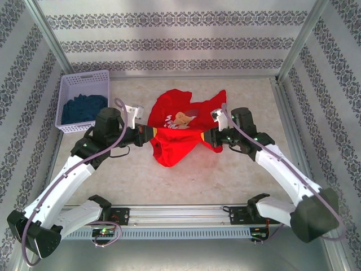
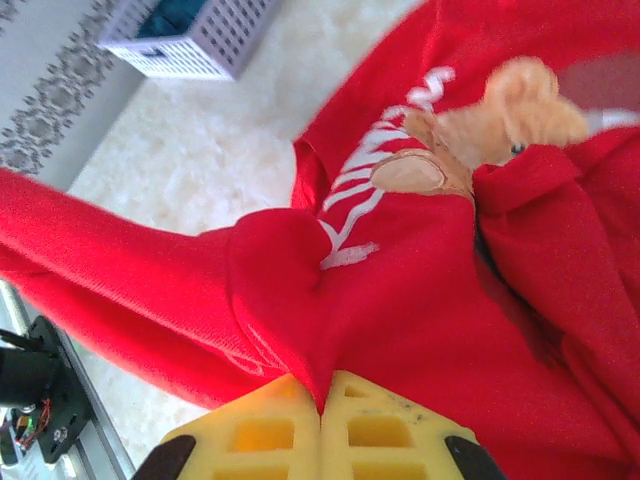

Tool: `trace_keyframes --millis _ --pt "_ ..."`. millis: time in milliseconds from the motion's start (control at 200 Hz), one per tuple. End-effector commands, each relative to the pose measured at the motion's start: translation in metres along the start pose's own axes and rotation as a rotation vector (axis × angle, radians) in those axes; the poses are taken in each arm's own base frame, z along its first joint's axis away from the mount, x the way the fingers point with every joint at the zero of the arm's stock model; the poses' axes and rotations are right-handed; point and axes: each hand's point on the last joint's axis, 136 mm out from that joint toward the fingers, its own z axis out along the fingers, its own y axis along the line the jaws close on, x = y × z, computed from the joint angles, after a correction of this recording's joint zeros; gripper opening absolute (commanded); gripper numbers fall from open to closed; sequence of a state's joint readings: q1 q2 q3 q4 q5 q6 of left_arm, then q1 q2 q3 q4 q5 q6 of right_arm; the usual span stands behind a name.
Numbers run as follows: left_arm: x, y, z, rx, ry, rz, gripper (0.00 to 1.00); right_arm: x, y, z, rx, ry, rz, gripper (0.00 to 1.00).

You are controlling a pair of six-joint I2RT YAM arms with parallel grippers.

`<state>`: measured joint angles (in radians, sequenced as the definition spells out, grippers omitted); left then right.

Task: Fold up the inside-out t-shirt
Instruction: Adjust the T-shirt at the center of the table.

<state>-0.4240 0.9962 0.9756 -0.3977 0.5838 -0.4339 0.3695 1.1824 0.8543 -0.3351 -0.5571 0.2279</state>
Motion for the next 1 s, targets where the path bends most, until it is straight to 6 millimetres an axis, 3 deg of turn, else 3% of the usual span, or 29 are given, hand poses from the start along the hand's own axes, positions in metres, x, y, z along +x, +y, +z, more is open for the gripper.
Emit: trace_keyframes --millis 0,55,130,235,365,475,580,705,809,859,914,959,994 --pt "0.002 -0.022 0.008 0.174 0.025 0.004 0.0 0.023 -0.041 0.013 0.219 0.121 0.129 0.12" --pt "0.004 -0.024 0.012 0.203 0.034 -0.016 0.0 0.027 -0.052 0.013 0.335 0.13 0.099 0.18" --pt "0.005 -0.022 0.016 0.203 0.044 -0.034 0.0 0.026 -0.048 0.01 0.411 0.107 -0.002 0.27" --pt "0.007 -0.019 0.02 0.196 0.054 -0.042 0.0 0.025 -0.013 0.009 0.386 0.029 -0.206 0.36" --pt "0.009 -0.014 0.021 0.176 0.063 -0.046 0.0 0.032 0.05 0.015 0.122 -0.091 -0.338 0.4" --pt "0.008 -0.013 0.021 0.169 0.062 -0.047 0.0 0.032 0.074 0.027 0.001 -0.141 -0.324 0.37" --pt "0.009 -0.013 0.02 0.166 0.064 -0.049 0.0 0.027 0.085 0.041 -0.036 -0.154 -0.333 0.34" --pt "0.01 -0.013 0.02 0.164 0.07 -0.047 0.0 0.021 0.074 0.058 0.079 -0.144 -0.409 0.46" --pt "0.013 -0.01 0.02 0.148 0.08 -0.047 0.0 0.015 0.08 0.071 0.065 -0.13 -0.466 0.5" --pt "0.014 -0.006 0.02 0.123 0.082 -0.045 0.0 0.015 0.082 0.079 0.047 -0.108 -0.477 0.45" --pt "0.015 0.006 0.02 0.05 0.073 -0.039 0.0 0.014 0.088 0.081 -0.002 -0.083 -0.47 0.16" --pt "0.016 0.029 0.018 -0.076 0.059 -0.032 0.0 0.017 0.095 0.077 -0.081 -0.057 -0.443 0.02" --pt "0.017 0.051 0.016 -0.2 0.049 -0.028 0.0 0.022 0.103 0.071 -0.176 -0.029 -0.411 0.0"
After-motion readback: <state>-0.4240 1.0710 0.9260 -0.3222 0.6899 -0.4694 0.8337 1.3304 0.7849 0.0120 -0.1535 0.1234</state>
